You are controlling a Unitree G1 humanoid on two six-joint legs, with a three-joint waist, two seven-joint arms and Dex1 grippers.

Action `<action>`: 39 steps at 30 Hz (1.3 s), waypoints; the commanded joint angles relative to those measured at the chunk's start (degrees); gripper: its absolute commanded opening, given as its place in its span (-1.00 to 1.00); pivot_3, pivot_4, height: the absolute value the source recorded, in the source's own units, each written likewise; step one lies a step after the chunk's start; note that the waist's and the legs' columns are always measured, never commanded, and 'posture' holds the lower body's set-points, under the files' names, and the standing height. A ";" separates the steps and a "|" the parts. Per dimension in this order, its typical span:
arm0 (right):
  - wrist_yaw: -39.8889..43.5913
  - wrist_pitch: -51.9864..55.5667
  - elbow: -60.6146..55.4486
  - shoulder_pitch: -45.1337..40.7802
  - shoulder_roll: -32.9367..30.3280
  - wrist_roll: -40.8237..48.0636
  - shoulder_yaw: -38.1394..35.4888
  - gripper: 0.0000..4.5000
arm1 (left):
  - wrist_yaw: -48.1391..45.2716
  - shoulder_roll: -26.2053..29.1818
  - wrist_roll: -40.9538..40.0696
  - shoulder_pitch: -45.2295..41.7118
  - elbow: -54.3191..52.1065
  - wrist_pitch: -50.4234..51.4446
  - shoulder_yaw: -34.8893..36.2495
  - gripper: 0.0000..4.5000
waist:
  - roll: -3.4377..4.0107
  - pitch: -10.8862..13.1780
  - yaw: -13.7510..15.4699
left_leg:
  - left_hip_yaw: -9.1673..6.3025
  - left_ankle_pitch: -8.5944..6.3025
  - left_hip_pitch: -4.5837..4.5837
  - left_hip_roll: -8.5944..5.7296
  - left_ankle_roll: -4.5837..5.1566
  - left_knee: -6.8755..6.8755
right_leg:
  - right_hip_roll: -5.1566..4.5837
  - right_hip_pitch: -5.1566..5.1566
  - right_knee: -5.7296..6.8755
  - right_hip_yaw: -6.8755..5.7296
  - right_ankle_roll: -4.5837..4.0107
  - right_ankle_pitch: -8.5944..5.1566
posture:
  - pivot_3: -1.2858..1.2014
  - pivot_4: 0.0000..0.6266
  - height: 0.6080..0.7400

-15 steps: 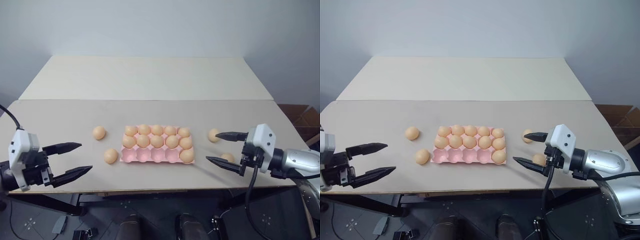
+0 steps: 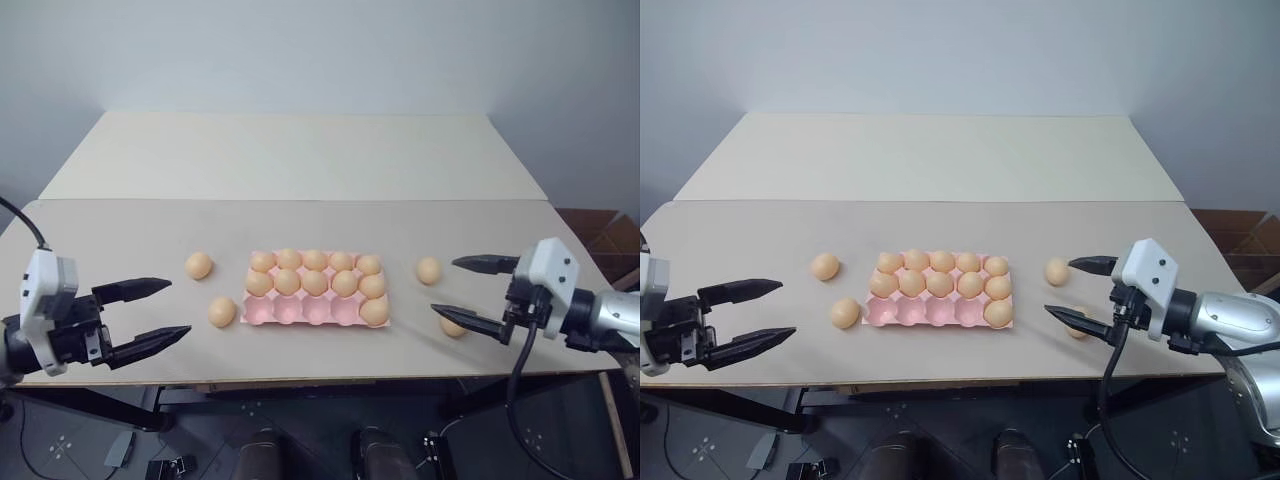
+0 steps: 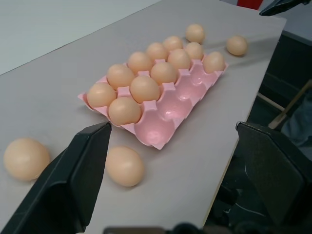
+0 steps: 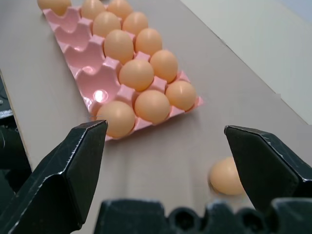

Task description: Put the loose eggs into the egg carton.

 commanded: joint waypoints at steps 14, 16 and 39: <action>-10.93 10.63 8.54 -1.94 0.23 -12.63 12.23 0.92 | -1.03 0.16 0.53 -3.54 -1.14 -2.09 -4.06 0.99 | -0.03 -0.02 -0.61 | 0.10 0.00 0.01 -0.01 0.01 0.00 | 0.02 -0.05 -0.02 0.14 0.05 0.03 | 0.03 -0.52 1.00; -11.30 11.68 9.43 -3.13 1.15 -12.19 12.44 0.73 | -1.10 0.12 0.68 -3.64 -1.01 -2.16 -4.03 1.00 | -0.03 -0.02 -0.60 | 0.11 0.00 0.00 -0.01 0.00 0.00 | 0.02 -0.05 -0.02 0.15 0.05 0.03 | 0.03 -0.52 1.00; -16.75 15.91 -3.68 -19.84 16.01 -12.28 32.28 0.01 | -0.29 -0.61 0.58 -0.46 -3.42 -1.79 -0.44 1.00 | -0.11 -0.06 -1.23 | 0.10 0.00 -0.05 0.00 0.00 -0.03 | 0.02 -0.10 -0.06 0.14 -0.31 0.32 | 0.03 -0.52 1.00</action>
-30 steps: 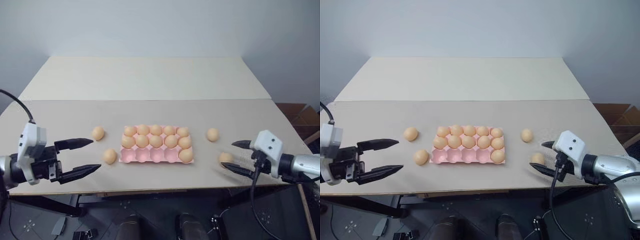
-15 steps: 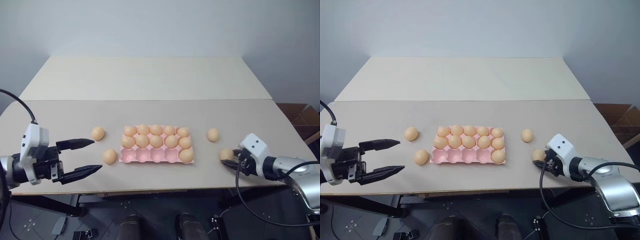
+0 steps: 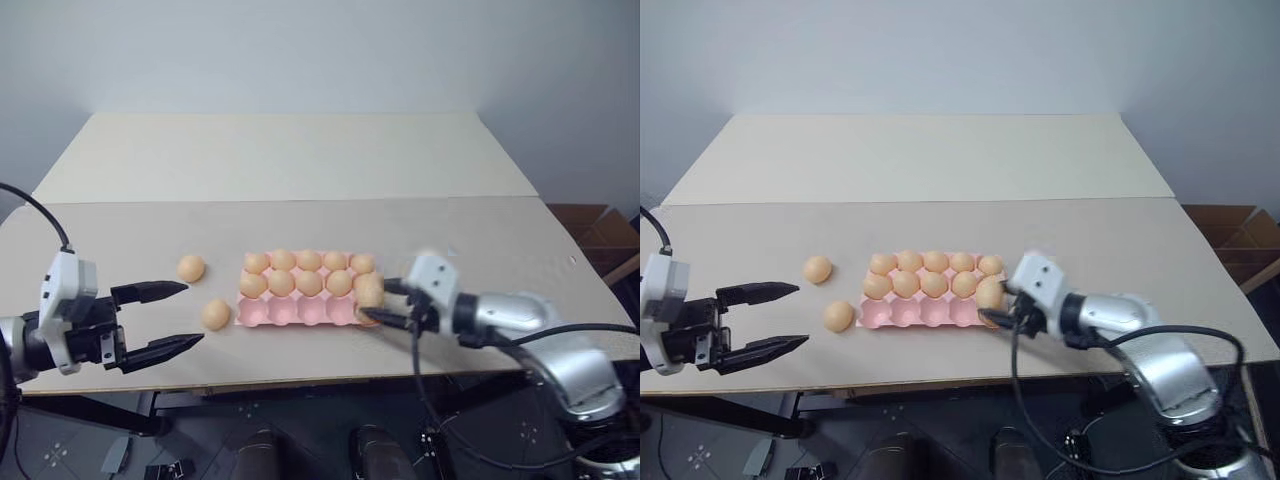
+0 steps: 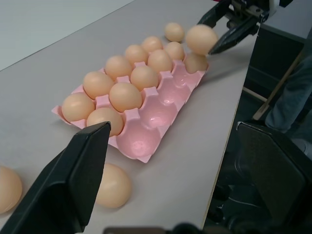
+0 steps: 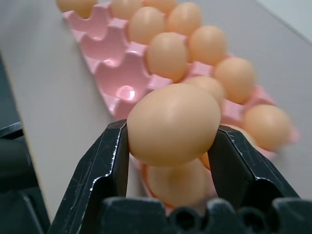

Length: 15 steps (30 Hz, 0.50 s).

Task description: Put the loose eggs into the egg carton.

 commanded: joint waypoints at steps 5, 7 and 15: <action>-2.53 -0.24 3.10 -4.12 3.98 -4.63 4.42 0.57 | 0.44 -0.07 -0.77 0.91 -2.23 -0.66 2.84 1.00 | 0.00 0.00 0.08 | 0.01 0.00 0.00 0.00 0.00 0.01 | 0.00 0.00 -0.01 -0.01 -0.02 0.01 | 0.03 -0.52 1.00; -2.29 0.14 2.59 -4.39 4.02 -4.45 3.89 0.89 | 0.50 -0.03 -0.85 0.97 -2.29 -0.61 2.92 1.00 | 0.00 0.00 0.00 | 0.01 0.00 0.01 0.01 0.00 0.01 | 0.02 -0.01 0.01 -0.02 -0.02 0.01 | 0.03 -0.52 1.00; 2.20 0.75 -3.16 1.03 -3.85 3.42 -15.35 0.97 | 0.31 -0.17 -0.39 2.33 -1.75 -0.81 4.32 1.00 | -0.01 0.00 0.50 | 0.01 -0.01 -0.01 0.00 0.00 0.00 | -0.01 0.03 -0.08 -0.04 0.04 0.04 | 0.03 -0.52 1.00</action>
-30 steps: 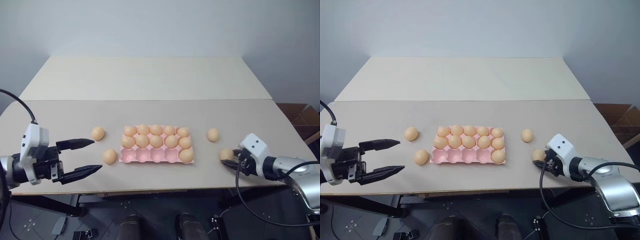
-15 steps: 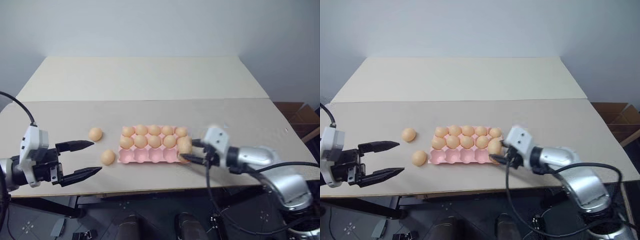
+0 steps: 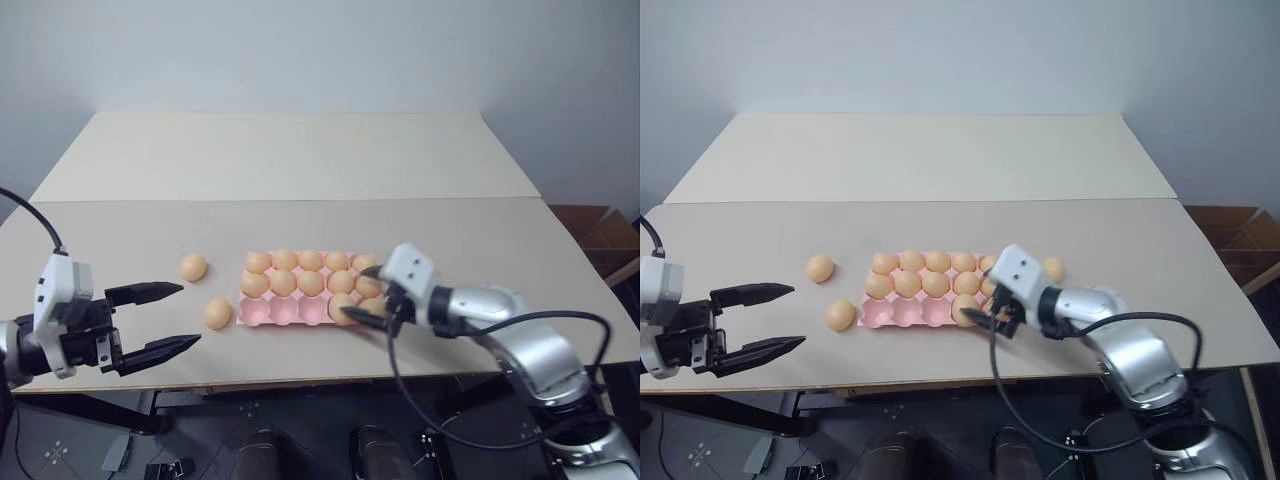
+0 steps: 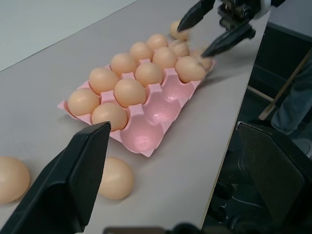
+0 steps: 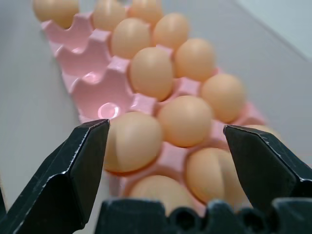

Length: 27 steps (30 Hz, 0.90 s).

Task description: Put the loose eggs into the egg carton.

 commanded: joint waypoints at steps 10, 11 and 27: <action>15.53 -16.73 2.27 22.41 -9.31 4.59 -29.51 0.97 | -1.06 -0.29 0.01 2.32 2.74 -1.03 5.13 1.00 | -0.01 -0.01 0.32 | 0.00 0.00 0.08 0.02 0.00 -0.04 | 0.04 0.05 0.02 0.02 0.35 -0.29 | 0.03 -0.52 1.00; 15.88 -17.59 2.81 23.60 -9.55 4.23 -29.82 0.97 | -1.07 -0.30 0.03 2.30 2.97 -1.09 4.97 1.00 | -0.01 -0.01 0.24 | 0.01 -0.01 0.10 0.02 0.00 -0.03 | 0.04 0.06 0.02 0.02 0.35 -0.29 | 0.03 -0.52 1.00; -2.28 -5.77 21.00 0.20 -1.68 -6.97 -7.54 0.97 | -0.79 1.18 0.34 -0.89 3.70 -0.48 2.81 1.00 | -0.01 0.00 -0.81 | 0.19 0.00 0.19 0.04 0.00 -0.03 | 0.05 -0.04 0.10 0.21 0.12 -0.14 | 0.03 -0.52 1.00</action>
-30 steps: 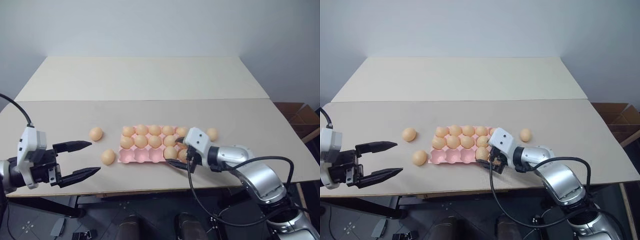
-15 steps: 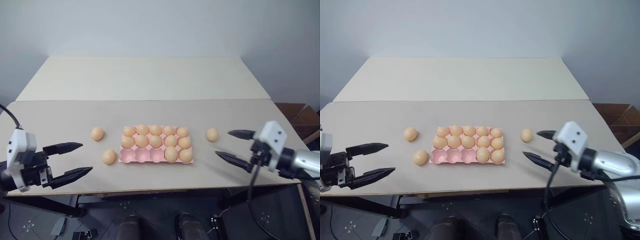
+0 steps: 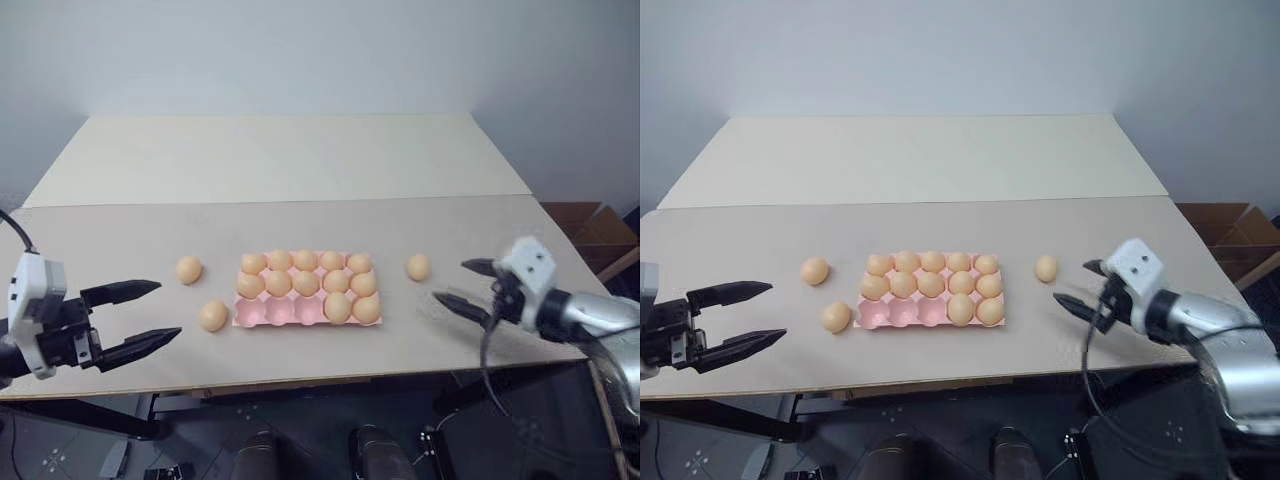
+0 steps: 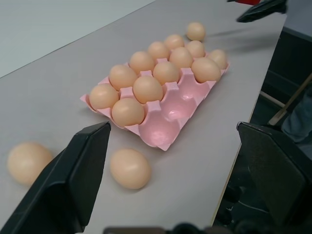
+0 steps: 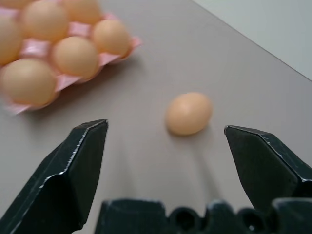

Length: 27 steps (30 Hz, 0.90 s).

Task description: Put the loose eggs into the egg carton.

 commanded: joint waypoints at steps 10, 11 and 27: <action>-7.23 0.73 16.78 -12.42 6.87 -8.42 8.86 0.41 | -0.06 0.74 0.42 -0.34 -0.71 -0.44 0.80 1.00 | 0.00 0.00 0.47 | -0.02 -0.02 -0.21 -0.07 0.02 -0.37 | -0.02 -0.13 -0.23 -0.09 0.11 0.28 | 0.03 -0.52 1.00; -7.05 1.06 15.78 -12.18 7.00 -7.95 8.36 0.23 | -0.06 0.69 0.34 -0.23 -0.84 -0.41 0.94 1.00 | 0.01 0.00 0.35 | -0.02 -0.02 -0.22 -0.06 0.02 -0.37 | -0.02 -0.14 -0.22 -0.10 0.11 0.28 | 0.03 -0.52 1.00; -8.95 12.03 -15.87 -11.90 17.59 -1.73 25.21 -0.18 | 0.27 0.03 -0.19 2.77 -3.26 -0.26 3.07 1.00 | 0.00 -0.01 0.19 | -0.05 0.03 0.02 0.02 -0.04 -0.35 | 0.04 -0.08 0.03 -0.09 -0.01 0.23 | 0.03 -0.52 1.00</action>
